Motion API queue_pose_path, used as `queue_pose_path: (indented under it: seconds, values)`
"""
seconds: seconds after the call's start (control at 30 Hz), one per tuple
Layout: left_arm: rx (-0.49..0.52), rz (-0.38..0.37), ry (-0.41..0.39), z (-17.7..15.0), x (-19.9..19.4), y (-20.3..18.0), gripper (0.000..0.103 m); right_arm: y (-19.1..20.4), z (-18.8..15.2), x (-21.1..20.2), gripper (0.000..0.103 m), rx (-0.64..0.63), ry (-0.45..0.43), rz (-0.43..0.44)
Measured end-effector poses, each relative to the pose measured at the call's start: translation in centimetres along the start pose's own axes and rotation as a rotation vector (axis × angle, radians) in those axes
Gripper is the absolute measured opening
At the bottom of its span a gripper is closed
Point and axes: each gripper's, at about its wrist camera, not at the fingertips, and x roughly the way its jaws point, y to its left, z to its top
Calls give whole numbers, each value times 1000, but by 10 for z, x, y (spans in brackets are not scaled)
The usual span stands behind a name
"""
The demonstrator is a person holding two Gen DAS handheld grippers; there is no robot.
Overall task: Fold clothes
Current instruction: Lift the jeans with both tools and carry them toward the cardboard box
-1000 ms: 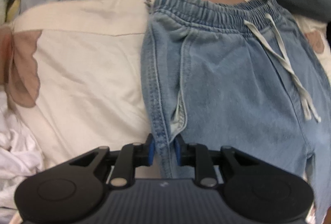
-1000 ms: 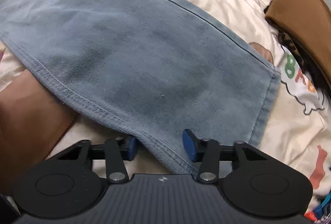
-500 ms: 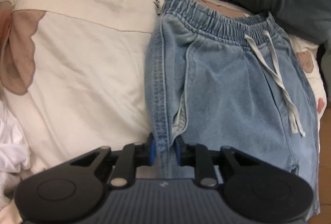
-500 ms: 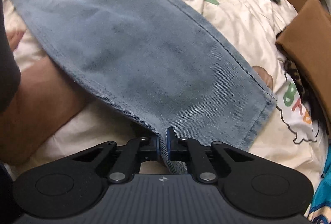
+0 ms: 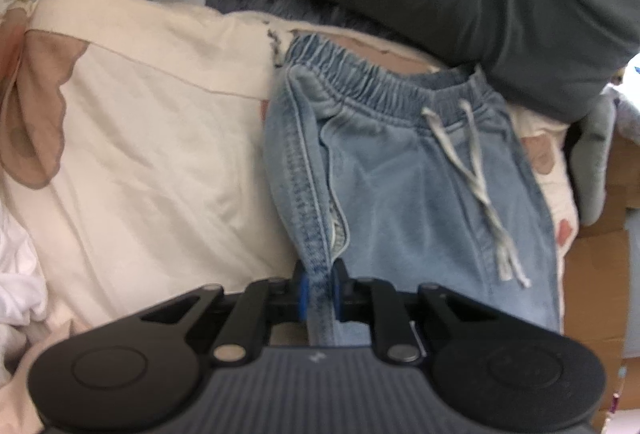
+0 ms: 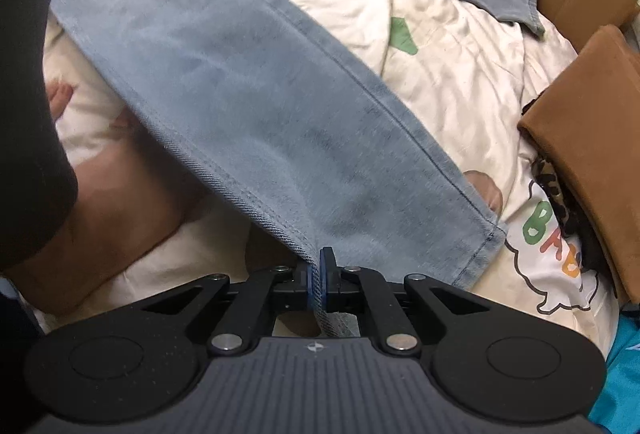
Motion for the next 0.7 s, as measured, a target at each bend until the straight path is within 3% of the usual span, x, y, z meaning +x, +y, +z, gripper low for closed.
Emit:
queue_pose_path:
  seconds: [0.23,0.7]
  values:
    - [-3,26,12,2,-26,-16,10,-16,15,-14,1,36,-22,-7]
    - [99,12,17,27,-45,-102,8,-58,60,-58,1,117,-113,-45]
